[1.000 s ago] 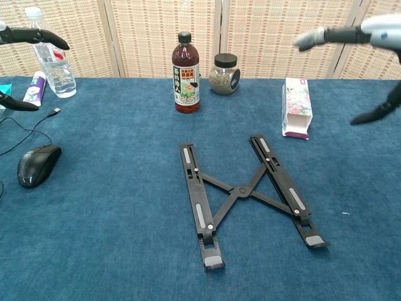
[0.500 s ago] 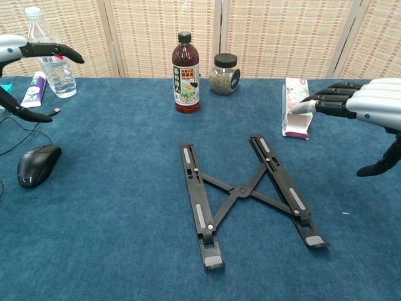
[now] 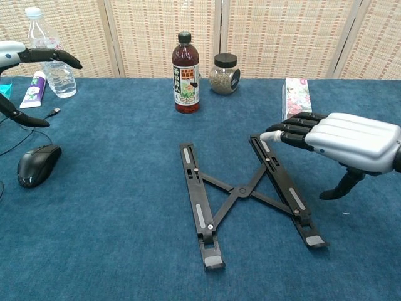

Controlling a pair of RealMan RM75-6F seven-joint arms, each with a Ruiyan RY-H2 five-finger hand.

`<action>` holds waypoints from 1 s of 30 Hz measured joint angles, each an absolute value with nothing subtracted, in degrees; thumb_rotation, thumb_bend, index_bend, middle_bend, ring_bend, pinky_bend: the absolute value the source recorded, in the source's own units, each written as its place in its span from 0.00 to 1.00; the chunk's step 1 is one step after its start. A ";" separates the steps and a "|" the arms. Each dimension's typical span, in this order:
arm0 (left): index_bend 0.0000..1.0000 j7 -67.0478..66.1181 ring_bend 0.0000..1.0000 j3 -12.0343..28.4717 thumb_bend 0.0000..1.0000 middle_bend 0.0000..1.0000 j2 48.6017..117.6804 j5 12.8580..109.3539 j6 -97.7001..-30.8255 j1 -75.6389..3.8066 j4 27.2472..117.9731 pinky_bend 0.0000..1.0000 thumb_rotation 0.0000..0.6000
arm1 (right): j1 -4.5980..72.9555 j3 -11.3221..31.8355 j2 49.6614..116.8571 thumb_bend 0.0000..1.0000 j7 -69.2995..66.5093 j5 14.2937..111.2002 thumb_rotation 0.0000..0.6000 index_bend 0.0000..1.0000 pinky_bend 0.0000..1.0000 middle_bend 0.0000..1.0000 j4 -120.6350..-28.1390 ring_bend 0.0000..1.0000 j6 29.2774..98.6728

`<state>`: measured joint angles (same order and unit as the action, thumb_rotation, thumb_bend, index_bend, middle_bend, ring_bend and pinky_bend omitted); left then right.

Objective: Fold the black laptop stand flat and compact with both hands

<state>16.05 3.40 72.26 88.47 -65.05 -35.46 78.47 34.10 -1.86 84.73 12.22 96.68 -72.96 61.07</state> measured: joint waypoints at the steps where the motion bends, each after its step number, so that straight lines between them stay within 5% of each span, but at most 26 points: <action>1: 0.13 16.16 0.00 3.38 0.12 0.06 72.31 88.51 -65.10 -35.42 78.38 0.01 1.00 | 34.15 -1.78 85.28 0.00 12.42 96.67 1.00 0.00 0.00 0.04 -72.50 0.00 61.11; 30: 0.13 18.94 0.00 3.16 0.12 0.06 72.27 88.82 -65.85 -34.52 75.75 0.01 1.00 | 37.23 1.96 101.51 0.00 13.26 95.73 1.00 0.00 0.00 0.03 -60.33 0.00 63.45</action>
<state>18.94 3.16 72.27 88.82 -65.85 -34.52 75.75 37.23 1.96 101.51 13.26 95.73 -60.33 63.45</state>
